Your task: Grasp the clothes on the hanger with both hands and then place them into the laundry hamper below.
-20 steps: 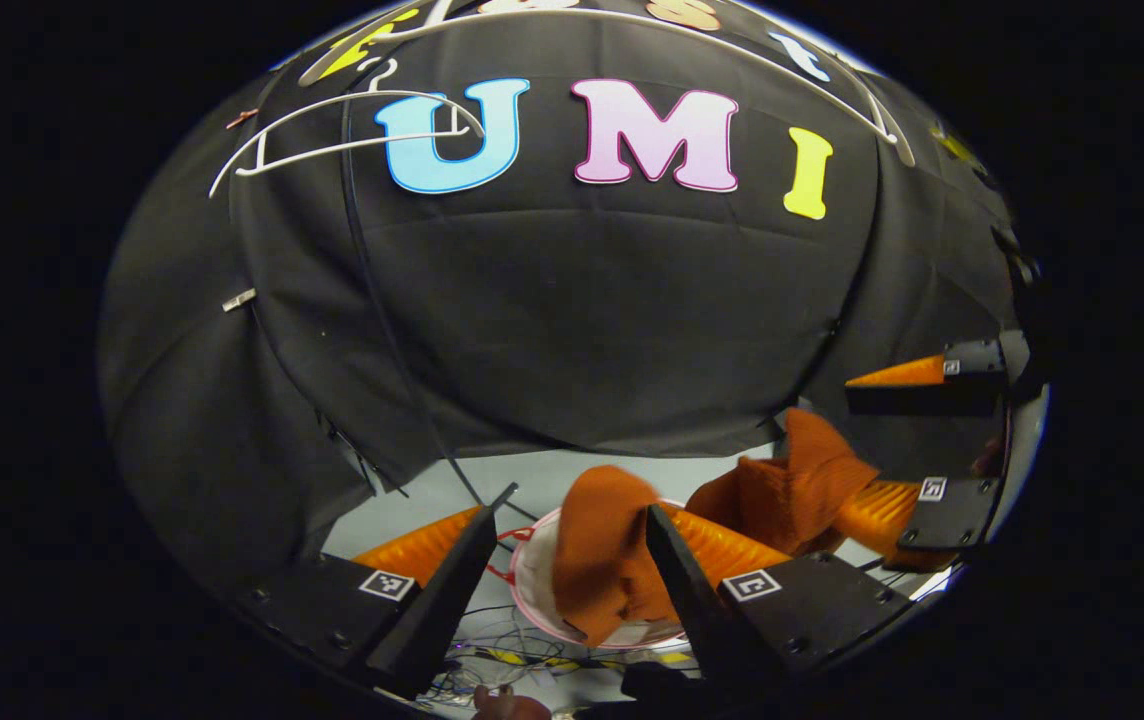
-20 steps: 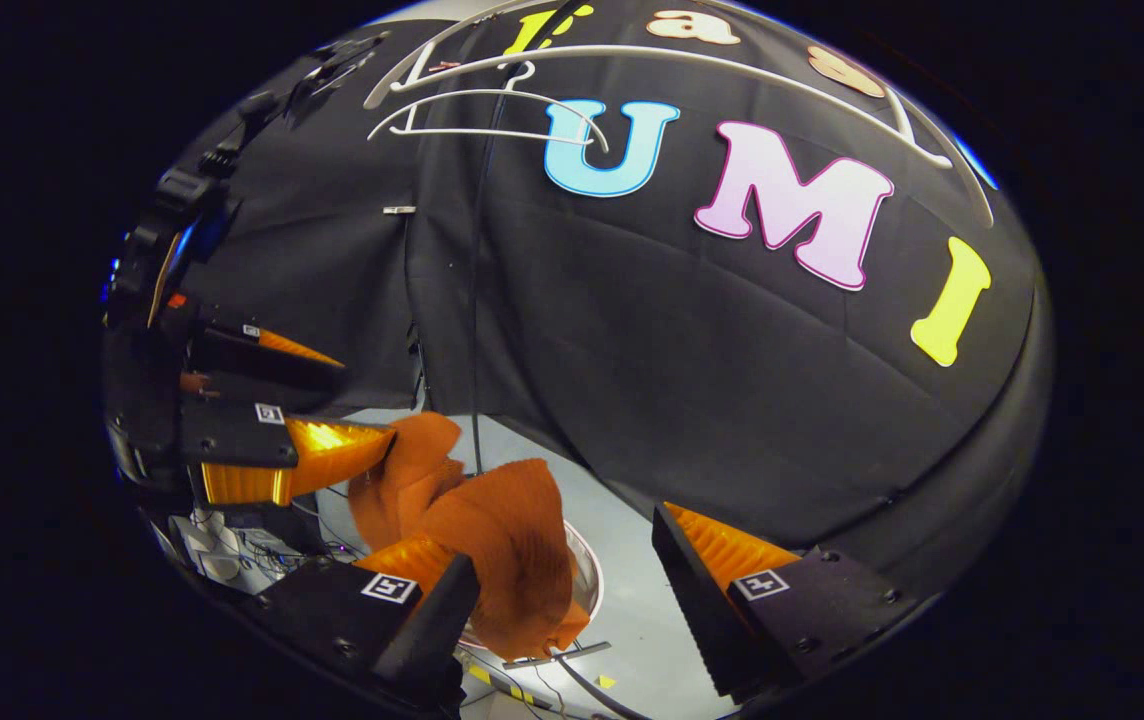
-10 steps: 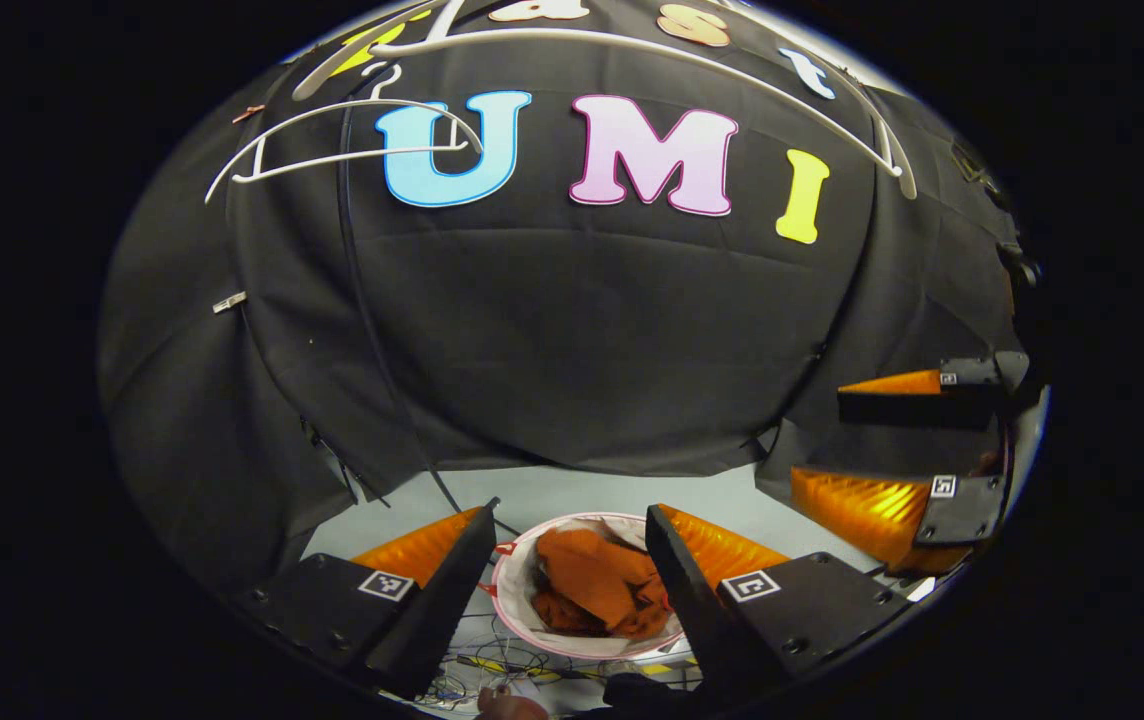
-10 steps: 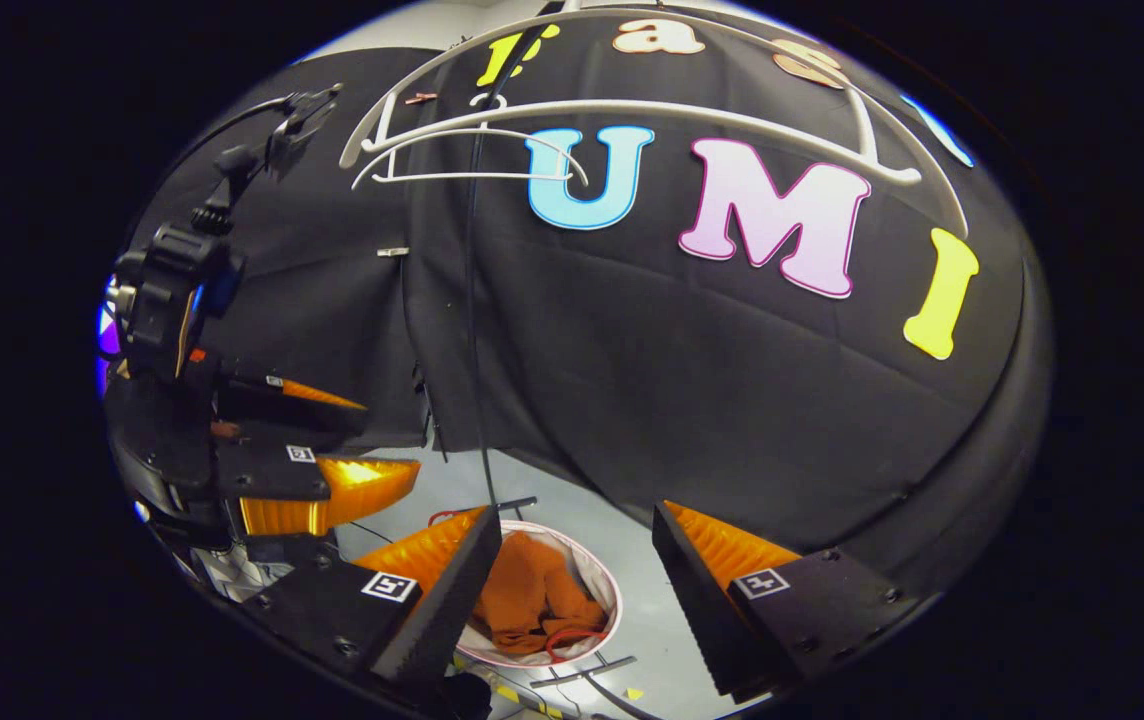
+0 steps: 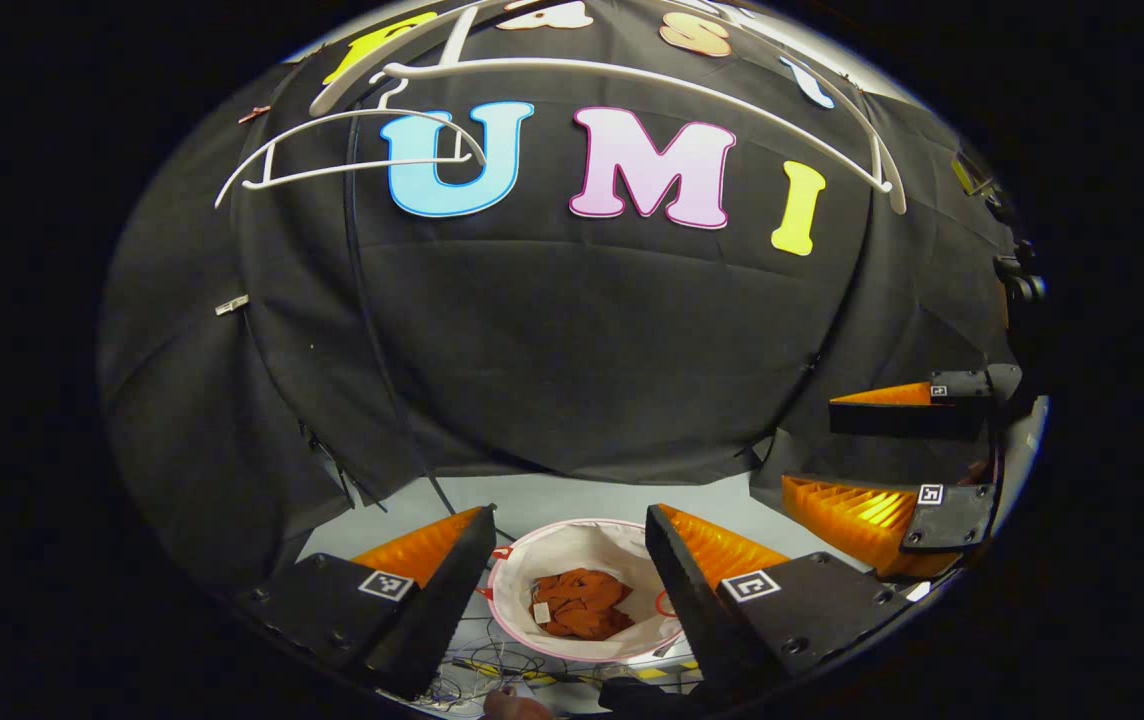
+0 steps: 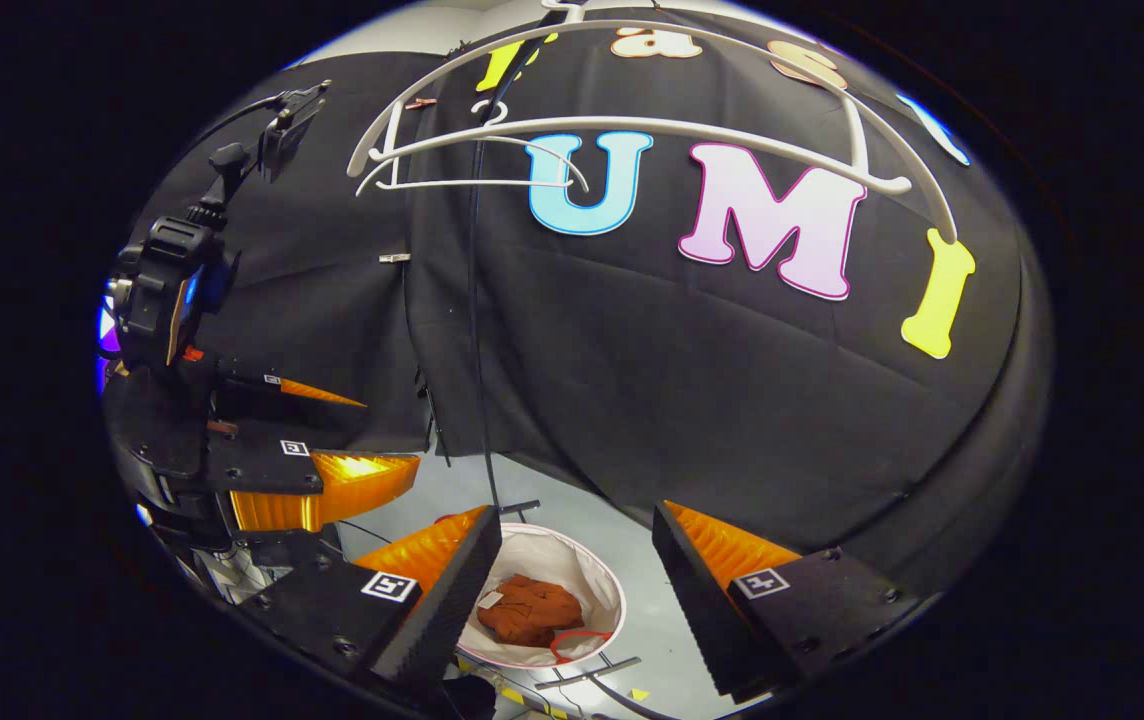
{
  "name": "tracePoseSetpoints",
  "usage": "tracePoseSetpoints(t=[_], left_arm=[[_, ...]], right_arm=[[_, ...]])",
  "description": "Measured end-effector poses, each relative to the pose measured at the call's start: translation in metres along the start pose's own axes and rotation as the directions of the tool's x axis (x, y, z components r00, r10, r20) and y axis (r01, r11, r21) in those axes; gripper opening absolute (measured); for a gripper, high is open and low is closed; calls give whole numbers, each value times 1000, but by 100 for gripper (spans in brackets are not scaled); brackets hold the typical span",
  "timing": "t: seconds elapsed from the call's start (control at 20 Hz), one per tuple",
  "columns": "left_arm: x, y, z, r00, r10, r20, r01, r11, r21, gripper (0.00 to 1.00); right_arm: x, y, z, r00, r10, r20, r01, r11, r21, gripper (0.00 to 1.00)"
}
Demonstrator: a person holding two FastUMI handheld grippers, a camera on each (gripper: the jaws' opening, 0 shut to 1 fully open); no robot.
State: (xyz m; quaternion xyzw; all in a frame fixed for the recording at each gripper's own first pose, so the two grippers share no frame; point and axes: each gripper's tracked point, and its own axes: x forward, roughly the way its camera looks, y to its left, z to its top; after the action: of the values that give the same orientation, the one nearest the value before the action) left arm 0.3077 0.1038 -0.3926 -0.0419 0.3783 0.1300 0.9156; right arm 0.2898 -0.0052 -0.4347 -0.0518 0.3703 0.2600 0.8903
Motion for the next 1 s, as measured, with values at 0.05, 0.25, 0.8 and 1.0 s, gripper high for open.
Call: tracePoseSetpoints(t=[0.05, 0.25, 0.8, 1.0], left_arm=[[0, 0, 2, 1000, -1, 14, 1, 1000, -3, 95], [-8, 0, 10, 998, -23, 66, 23, 1000, 3, 95], [-51, 7, 12, 984, -123, 130, 114, 991, 71, 95], [-80, 8, 18, 968, -163, 190, 146, 984, 103, 95]], right_arm=[[-1, 0, 4, 1000, -4, 12, 4, 1000, 11, 98], [-19, 3, 22, 998, -40, 52, 40, 999, 13, 98], [-102, 64, 21, 978, -174, 116, 168, 984, 57, 98], [-151, 95, 46, 952, -221, 213, 207, 974, 88, 98]])
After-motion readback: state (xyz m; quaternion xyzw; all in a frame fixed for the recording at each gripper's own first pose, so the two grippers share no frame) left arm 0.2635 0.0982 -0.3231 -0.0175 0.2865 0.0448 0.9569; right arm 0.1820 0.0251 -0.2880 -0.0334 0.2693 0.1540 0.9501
